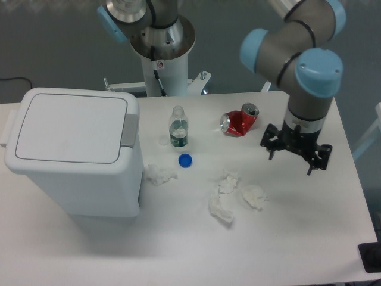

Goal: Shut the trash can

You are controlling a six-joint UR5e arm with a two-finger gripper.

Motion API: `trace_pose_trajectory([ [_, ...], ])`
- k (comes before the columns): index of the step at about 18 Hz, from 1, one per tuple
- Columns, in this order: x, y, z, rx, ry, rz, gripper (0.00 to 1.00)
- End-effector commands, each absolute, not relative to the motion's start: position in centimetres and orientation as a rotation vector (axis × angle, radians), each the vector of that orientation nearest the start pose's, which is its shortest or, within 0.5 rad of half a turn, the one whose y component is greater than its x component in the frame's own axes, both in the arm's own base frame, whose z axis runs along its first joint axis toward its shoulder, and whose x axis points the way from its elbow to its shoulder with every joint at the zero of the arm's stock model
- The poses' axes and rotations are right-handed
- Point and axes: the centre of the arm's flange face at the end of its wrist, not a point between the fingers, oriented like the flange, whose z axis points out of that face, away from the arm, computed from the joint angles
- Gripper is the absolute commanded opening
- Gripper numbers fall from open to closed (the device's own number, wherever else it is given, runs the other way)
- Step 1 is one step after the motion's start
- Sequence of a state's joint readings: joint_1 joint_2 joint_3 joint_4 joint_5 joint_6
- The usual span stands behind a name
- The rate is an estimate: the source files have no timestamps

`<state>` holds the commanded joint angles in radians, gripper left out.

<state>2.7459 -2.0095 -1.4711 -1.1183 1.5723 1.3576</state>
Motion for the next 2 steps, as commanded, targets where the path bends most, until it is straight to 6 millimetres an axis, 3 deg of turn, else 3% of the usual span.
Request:
trace_pose_trajectory([
  [2,-55.74,37.83,32.53,-3.095,0.286,0.155,1.0],
])
